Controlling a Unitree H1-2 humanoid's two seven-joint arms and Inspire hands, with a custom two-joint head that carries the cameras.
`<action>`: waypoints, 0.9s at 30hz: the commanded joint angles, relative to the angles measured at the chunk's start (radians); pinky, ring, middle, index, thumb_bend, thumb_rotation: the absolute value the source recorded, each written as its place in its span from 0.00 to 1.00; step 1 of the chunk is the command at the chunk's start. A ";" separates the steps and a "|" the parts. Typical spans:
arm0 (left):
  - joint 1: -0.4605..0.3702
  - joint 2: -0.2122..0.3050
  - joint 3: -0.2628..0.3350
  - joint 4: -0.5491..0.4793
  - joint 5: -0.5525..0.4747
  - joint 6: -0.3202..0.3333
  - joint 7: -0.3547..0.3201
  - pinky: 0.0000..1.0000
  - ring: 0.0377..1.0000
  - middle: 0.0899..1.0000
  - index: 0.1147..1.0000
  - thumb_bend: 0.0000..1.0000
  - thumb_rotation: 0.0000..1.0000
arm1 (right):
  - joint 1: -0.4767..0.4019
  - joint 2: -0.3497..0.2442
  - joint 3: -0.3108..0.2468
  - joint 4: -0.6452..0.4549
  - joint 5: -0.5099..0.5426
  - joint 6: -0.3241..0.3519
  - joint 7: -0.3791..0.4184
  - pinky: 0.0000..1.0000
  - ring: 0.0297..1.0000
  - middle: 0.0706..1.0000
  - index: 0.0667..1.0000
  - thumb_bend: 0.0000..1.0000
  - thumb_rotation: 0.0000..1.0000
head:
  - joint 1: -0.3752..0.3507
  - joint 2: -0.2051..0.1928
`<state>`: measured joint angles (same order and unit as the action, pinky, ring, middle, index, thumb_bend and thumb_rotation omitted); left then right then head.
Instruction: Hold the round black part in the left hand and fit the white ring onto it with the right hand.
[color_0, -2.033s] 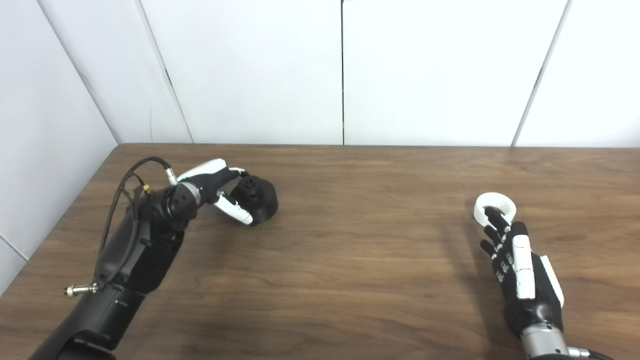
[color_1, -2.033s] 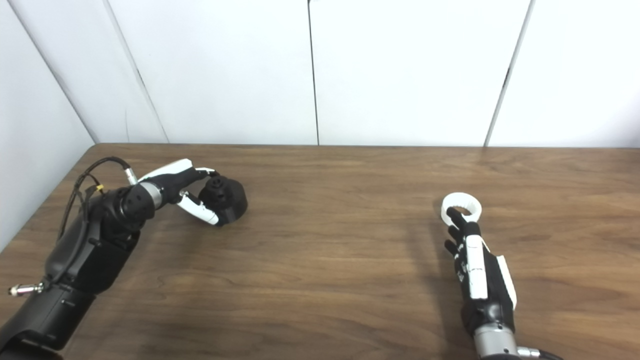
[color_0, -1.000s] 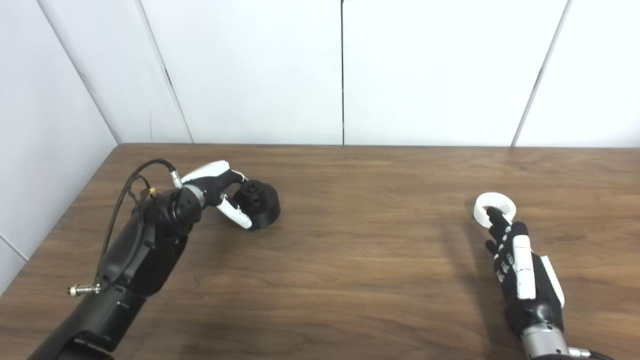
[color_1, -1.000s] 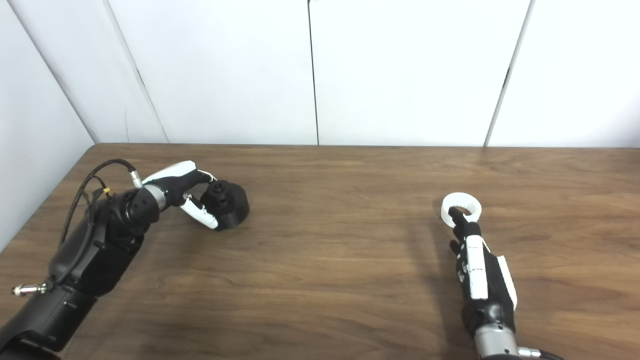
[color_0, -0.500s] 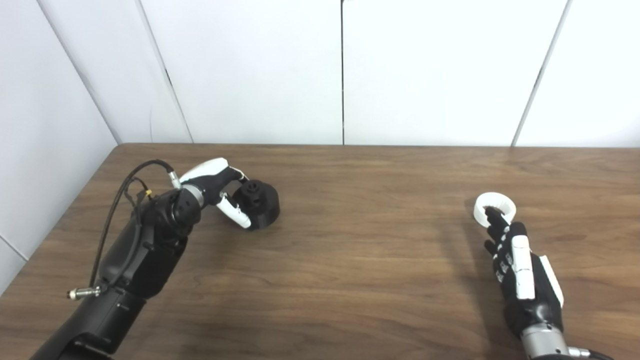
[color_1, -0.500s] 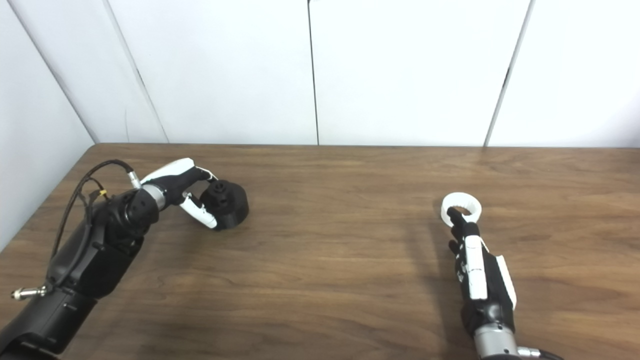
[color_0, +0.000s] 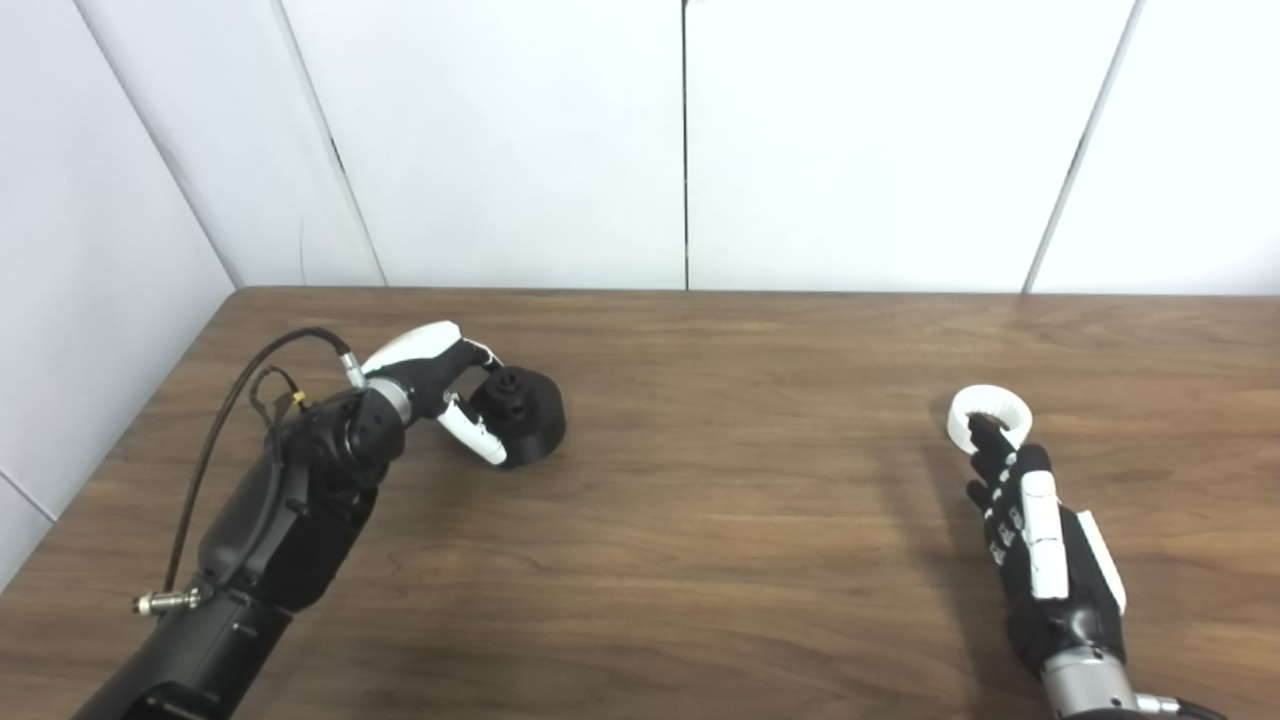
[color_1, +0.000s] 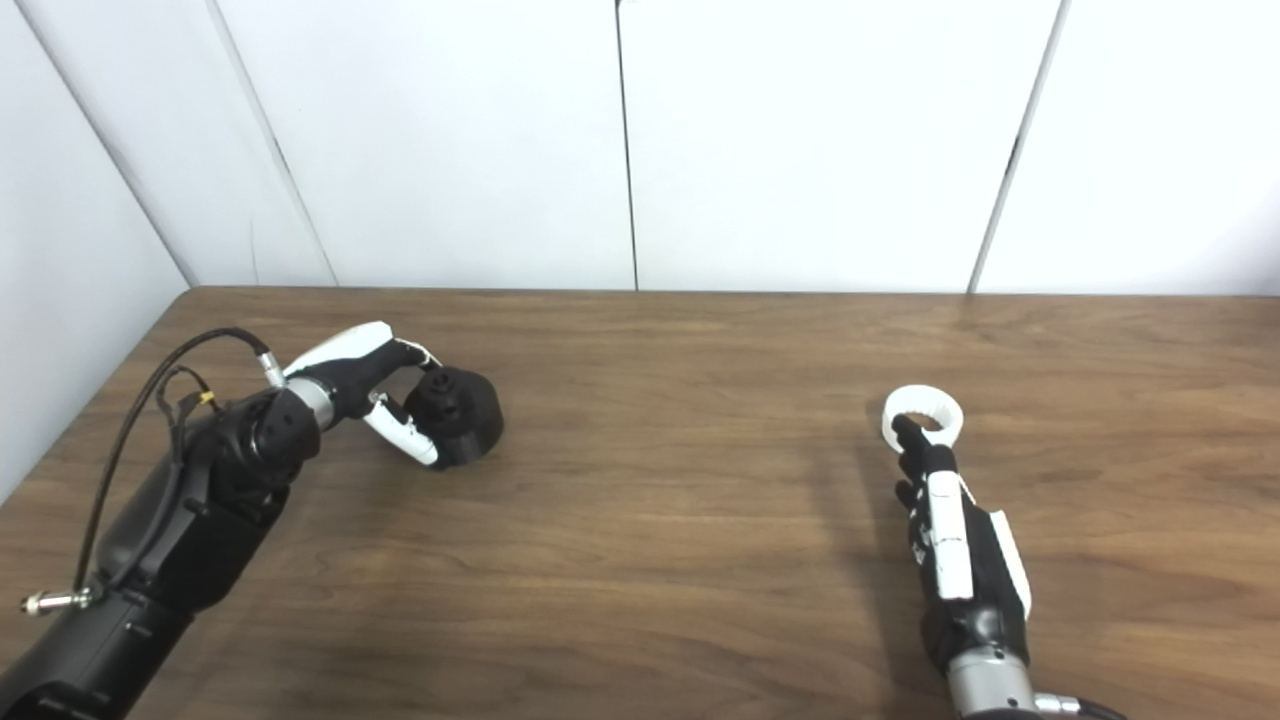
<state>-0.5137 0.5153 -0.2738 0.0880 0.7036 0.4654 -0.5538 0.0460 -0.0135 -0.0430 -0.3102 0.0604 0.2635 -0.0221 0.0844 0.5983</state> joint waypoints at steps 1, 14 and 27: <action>-0.028 0.011 0.006 -0.036 0.014 0.002 0.015 0.93 1.00 0.94 0.67 0.82 0.18 | 0.011 -0.007 0.001 -0.036 0.007 -0.019 0.013 0.98 0.98 0.95 0.89 0.58 1.00 | 0.001 0.001; 0.028 -0.039 -0.002 -0.124 0.051 0.003 -0.025 0.95 1.00 0.95 0.67 0.82 0.19 | 0.013 -0.002 0.002 -0.047 0.000 -0.007 0.010 0.98 0.98 0.95 0.89 0.58 1.00 | 0.002 0.005; 0.074 -0.078 -0.059 -0.191 0.061 -0.011 -0.018 0.98 1.00 0.94 0.65 0.83 0.18 | 0.017 0.002 0.007 -0.042 -0.007 -0.019 0.010 0.98 0.98 0.95 0.89 0.59 1.00 | -0.003 0.007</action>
<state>-0.4302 0.4268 -0.3240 -0.0748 0.7494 0.4625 -0.5807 0.0462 -0.0126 -0.0414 -0.3127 0.0542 0.2686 -0.0182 0.0813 0.6044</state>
